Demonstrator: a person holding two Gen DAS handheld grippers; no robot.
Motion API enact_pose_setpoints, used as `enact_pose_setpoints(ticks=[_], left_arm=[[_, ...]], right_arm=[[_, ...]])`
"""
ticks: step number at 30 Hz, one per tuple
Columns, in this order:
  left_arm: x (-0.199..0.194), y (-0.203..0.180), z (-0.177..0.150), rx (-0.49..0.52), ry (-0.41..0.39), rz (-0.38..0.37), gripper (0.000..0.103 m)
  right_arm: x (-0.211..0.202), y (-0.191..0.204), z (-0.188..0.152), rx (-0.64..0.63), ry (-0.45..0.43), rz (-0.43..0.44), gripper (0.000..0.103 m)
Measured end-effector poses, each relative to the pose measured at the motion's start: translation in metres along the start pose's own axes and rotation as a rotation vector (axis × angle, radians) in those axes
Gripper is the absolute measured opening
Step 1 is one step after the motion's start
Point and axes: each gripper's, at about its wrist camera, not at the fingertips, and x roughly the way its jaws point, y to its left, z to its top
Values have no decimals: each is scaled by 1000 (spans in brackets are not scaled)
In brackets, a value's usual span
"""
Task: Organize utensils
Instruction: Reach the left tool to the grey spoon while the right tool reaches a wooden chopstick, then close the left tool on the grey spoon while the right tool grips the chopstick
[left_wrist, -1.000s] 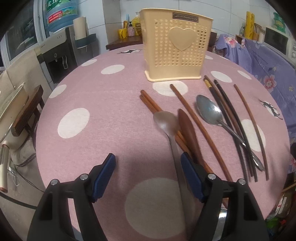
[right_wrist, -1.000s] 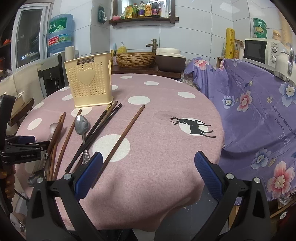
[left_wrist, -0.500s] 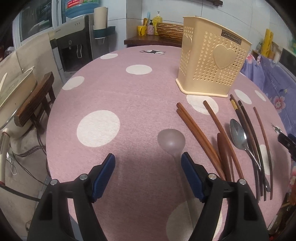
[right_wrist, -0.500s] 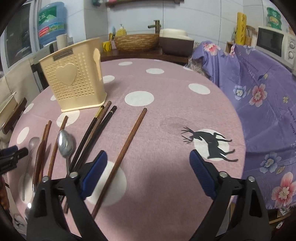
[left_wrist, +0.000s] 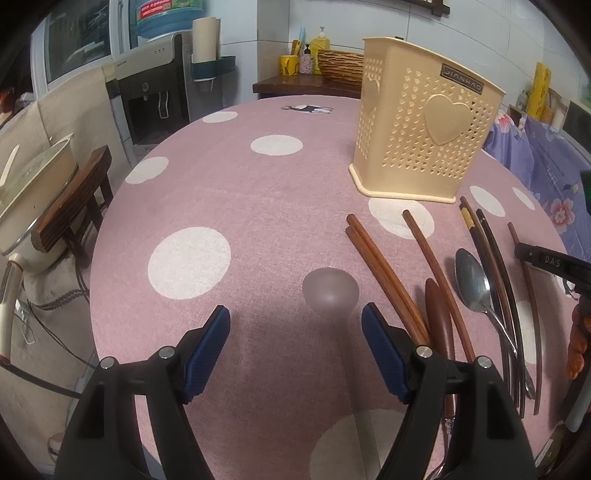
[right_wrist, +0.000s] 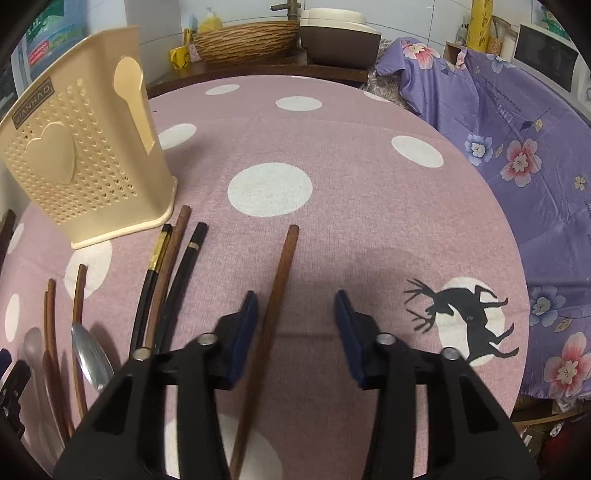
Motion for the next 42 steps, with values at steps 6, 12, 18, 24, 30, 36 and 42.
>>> enact_pose_setpoints(ticks=[6, 12, 18, 24, 30, 36, 42], left_arm=[[0, 1, -3, -20, 8, 16, 73], [4, -10, -4, 21, 28, 26, 73], [16, -15, 5, 31, 65, 45, 72], [24, -22, 18, 59, 93, 53, 71], [27, -25, 25, 63, 119, 28, 55], [25, -35, 25, 92, 125, 22, 37], [25, -34, 25, 85, 126, 16, 37]], right_arm=[[5, 14, 7, -24, -4, -10, 19], [7, 19, 10, -51, 4, 5, 9], [7, 16, 13, -57, 19, 31, 9], [9, 14, 15, -56, 24, 46, 9], [9, 13, 17, -60, 27, 53, 9], [10, 12, 18, -57, 31, 61, 9], [11, 11, 18, -57, 30, 68, 9]])
